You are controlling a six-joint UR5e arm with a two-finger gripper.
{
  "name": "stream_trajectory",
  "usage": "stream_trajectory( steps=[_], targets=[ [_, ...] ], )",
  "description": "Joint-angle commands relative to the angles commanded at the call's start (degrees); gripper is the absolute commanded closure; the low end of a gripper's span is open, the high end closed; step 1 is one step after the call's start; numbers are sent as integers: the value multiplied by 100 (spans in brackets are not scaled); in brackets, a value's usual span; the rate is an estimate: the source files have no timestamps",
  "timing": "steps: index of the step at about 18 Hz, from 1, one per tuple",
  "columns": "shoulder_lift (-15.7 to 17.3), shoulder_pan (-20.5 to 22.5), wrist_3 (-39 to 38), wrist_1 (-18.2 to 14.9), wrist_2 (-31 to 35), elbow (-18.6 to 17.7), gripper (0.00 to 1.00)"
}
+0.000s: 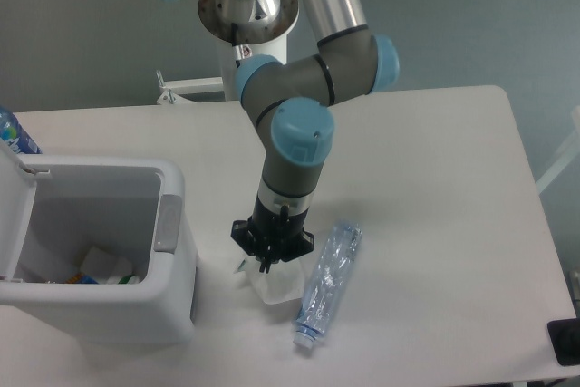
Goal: Place the trash in the trash can
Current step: 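Lift the tissue and carry it over the white trash bin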
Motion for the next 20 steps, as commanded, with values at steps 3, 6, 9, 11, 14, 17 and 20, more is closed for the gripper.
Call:
stream_trajectory(
  steps=[3, 6, 9, 11, 14, 17, 20],
  targets=[
    [264, 237, -79, 0, -597, 281, 100],
    [326, 483, -586, 9, -1168, 781, 100],
    [317, 668, -1343, 26, -1530, 1379, 100],
    [317, 677, -1651, 44, -1548, 1626, 100],
    [352, 634, -2047, 61, -1627, 1776, 100],
    [755, 572, -2390, 44, -1899, 1653, 100],
    [1011, 415, -2575, 35, -1996, 1434, 100]
  ],
)
